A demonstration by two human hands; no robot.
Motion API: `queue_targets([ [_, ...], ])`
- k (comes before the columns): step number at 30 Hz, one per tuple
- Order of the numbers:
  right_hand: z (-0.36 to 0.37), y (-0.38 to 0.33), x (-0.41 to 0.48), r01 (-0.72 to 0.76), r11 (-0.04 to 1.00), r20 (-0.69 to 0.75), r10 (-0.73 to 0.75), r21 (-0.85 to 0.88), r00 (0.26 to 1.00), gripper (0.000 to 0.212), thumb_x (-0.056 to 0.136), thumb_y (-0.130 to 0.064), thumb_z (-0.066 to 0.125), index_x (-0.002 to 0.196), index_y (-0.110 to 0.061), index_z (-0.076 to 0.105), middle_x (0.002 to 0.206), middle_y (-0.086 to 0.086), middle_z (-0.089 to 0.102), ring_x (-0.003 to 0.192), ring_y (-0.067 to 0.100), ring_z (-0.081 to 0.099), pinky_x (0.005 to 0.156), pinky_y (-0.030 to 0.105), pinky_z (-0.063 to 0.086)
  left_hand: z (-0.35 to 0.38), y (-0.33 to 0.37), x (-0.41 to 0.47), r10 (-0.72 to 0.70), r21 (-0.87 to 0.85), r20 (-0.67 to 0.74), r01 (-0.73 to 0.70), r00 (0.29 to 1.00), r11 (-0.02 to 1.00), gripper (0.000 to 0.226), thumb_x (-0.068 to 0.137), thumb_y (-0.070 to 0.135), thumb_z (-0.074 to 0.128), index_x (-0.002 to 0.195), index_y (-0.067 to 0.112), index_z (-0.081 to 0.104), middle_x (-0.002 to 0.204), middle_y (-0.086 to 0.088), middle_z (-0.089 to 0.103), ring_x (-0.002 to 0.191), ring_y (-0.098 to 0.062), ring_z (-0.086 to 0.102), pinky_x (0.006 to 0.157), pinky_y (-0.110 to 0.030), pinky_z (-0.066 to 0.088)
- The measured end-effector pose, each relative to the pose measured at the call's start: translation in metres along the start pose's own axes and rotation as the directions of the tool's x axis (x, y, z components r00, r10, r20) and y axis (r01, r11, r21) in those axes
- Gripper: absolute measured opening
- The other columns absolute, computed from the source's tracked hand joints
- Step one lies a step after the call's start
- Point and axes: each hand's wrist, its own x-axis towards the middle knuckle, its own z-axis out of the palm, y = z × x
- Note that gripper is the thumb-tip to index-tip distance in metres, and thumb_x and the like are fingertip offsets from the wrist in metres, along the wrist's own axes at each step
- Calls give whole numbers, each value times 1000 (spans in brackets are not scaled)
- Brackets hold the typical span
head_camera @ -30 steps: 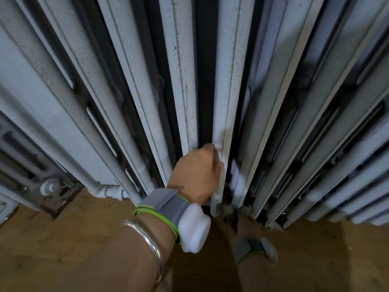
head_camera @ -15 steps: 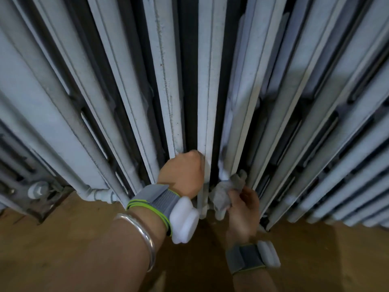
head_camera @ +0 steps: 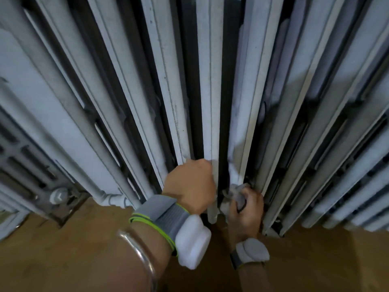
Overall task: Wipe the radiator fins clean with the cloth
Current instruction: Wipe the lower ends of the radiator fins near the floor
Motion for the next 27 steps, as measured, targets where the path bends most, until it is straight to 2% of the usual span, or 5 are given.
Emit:
queue_targets([
  [4, 6, 21, -10, -81, 995, 79, 85, -50, 993, 36, 79, -34, 44, 88, -2, 56, 90, 15, 51, 83, 32, 49, 70, 39, 42, 11, 0, 4, 33, -3, 100, -33, 994, 999, 27, 97, 24, 40, 108, 10, 60, 106, -9, 64, 95, -28, 62, 82, -40, 52],
  [8, 6, 44, -21, -170, 983, 173, 179, -64, 969, 9, 83, -2, 62, 88, -4, 55, 90, 8, 50, 85, 13, 51, 74, 23, 40, 17, -2, 8, 79, -60, 144, -72, 986, 996, 32, 97, 26, 44, 125, 16, 55, 121, -6, 61, 111, -24, 58, 94, -39, 48],
  [13, 5, 73, -39, -268, 940, 213, 312, -213, 926, 32, 79, 0, 72, 109, -1, 62, 104, 20, 61, 91, 40, 61, 79, 32, 44, 20, 2, 14, 85, -174, 149, -59, 985, 983, 39, 97, 22, 47, 136, 18, 47, 132, -5, 56, 121, -21, 53, 102, -37, 43],
  [19, -25, 54, -38, -489, 871, 98, 490, -36, 866, 28, 85, -5, 66, 111, -11, 57, 108, 13, 59, 100, 33, 57, 88, 38, 47, 29, 6, 24, 59, -338, 164, 0, 985, 941, 46, 95, 18, 51, 139, 14, 42, 135, -5, 54, 124, -21, 51, 104, -36, 42],
  [27, -56, -4, 1, -124, 991, -69, 121, -46, 990, 30, 83, 1, 66, 111, -1, 56, 111, 17, 54, 99, 29, 55, 88, 41, 47, 41, 24, 37, 15, -489, 161, 67, 987, 870, 41, 95, 17, 49, 134, 4, 45, 138, -14, 49, 127, -27, 48, 103, -39, 42],
])
